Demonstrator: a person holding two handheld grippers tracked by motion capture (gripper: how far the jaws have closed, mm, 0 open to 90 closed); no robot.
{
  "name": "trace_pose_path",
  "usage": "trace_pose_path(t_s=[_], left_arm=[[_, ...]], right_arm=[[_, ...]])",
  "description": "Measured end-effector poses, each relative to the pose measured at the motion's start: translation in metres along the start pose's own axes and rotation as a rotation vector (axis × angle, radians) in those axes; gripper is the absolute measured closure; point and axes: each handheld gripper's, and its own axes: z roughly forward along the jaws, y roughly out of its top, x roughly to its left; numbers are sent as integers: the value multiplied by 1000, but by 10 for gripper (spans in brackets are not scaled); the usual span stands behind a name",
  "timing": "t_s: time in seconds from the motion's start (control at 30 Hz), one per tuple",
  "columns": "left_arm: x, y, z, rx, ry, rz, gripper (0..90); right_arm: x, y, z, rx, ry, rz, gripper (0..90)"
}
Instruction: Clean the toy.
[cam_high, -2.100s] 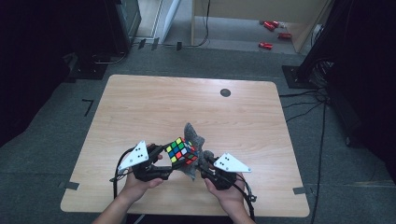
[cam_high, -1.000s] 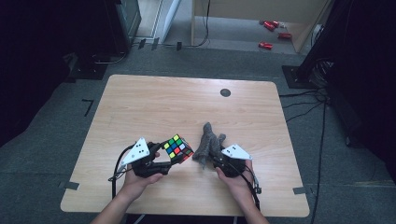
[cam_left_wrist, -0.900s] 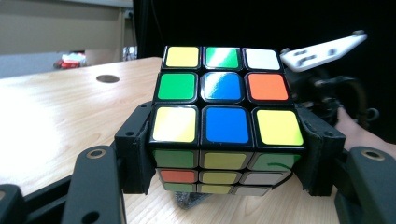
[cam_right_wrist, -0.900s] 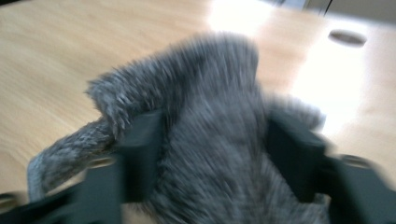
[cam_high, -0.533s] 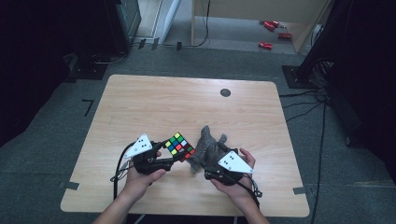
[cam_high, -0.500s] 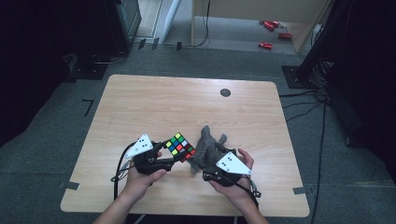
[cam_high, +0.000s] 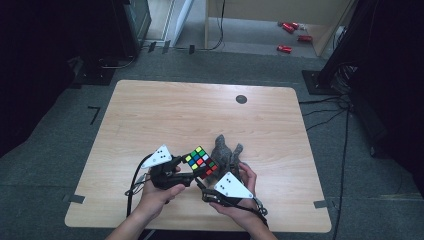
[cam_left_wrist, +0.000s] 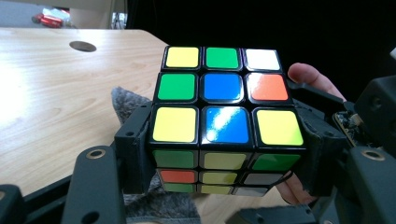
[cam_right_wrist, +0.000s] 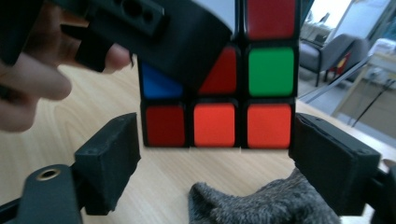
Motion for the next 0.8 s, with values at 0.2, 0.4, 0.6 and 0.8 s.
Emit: trace_pose_path(t_s=[0.2, 0.4, 0.6, 0.8], left_arm=[[-2, 0, 3, 2, -25, -16, 352], [1, -1, 0, -27, -57, 38, 324], [7, 3, -10, -75, -61, 90, 239], [11, -4, -14, -54, -16, 286, 236]], right_arm=[[0, 2, -4, -30, -16, -13, 314], [-2, 4, -7, -34, -9, -16, 349], [-14, 3, -11, -11, -31, 31, 350], [-30, 6, -20, -21, -25, 110, 350]])
